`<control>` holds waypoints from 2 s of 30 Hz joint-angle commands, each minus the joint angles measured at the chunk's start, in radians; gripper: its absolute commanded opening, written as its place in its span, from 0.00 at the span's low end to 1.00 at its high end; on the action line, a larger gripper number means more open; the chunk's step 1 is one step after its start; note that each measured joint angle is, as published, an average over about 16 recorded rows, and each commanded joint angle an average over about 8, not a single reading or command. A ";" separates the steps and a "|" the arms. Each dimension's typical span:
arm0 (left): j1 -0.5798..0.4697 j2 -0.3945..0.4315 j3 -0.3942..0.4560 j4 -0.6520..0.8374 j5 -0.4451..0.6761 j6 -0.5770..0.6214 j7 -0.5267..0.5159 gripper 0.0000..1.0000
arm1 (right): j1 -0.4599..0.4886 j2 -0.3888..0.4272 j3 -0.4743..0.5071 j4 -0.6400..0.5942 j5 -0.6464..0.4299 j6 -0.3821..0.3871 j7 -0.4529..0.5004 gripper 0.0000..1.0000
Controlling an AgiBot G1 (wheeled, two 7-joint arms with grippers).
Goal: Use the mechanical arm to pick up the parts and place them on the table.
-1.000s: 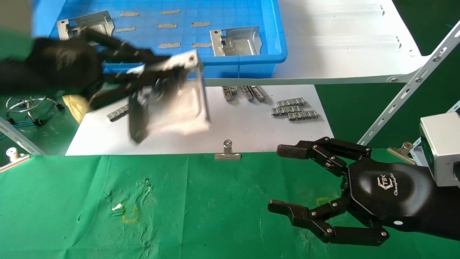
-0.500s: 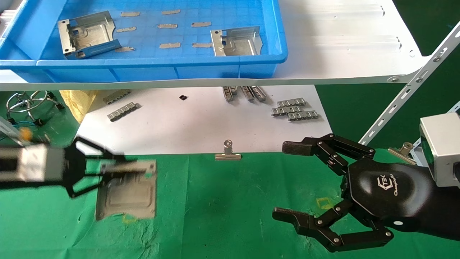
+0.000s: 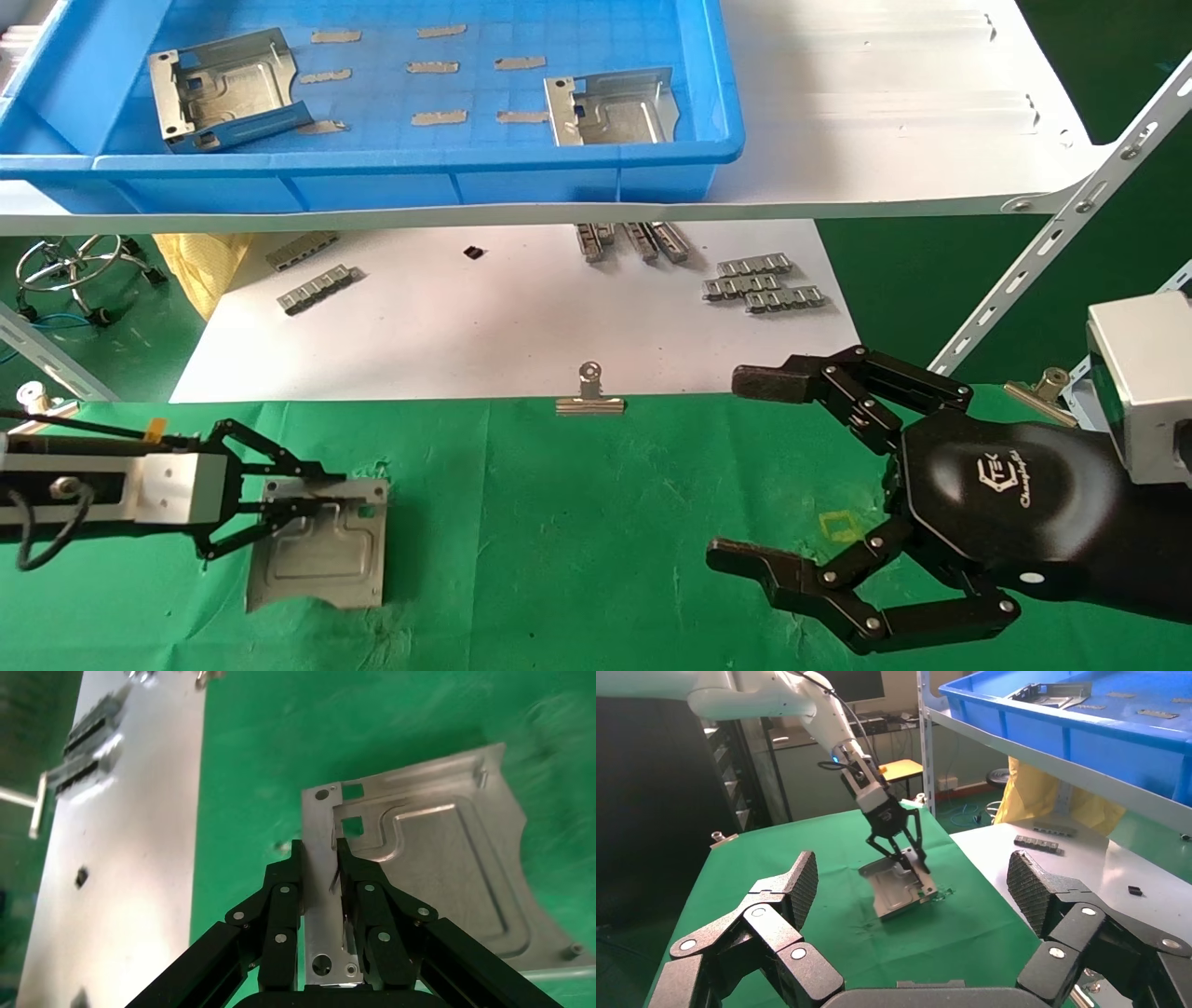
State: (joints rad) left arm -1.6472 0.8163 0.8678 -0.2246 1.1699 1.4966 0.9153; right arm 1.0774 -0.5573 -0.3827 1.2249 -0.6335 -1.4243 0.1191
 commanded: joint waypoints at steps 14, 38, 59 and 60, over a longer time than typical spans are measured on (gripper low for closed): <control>-0.031 0.027 -0.028 0.162 -0.051 0.086 -0.091 1.00 | 0.000 0.000 0.000 0.000 0.000 0.000 0.000 1.00; 0.101 0.001 -0.129 0.166 -0.198 0.094 -0.373 1.00 | 0.000 0.000 0.000 0.000 0.000 0.000 0.000 1.00; 0.271 -0.073 -0.294 -0.275 -0.285 0.060 -0.636 1.00 | 0.000 0.000 0.000 0.000 0.000 0.000 0.000 1.00; 0.279 -0.077 -0.302 -0.297 -0.289 0.058 -0.649 1.00 | 0.000 0.000 0.000 0.000 0.000 0.000 0.000 1.00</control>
State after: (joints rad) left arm -1.3681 0.7396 0.5657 -0.5210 0.8808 1.5548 0.2667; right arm 1.0772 -0.5572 -0.3826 1.2247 -0.6333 -1.4241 0.1190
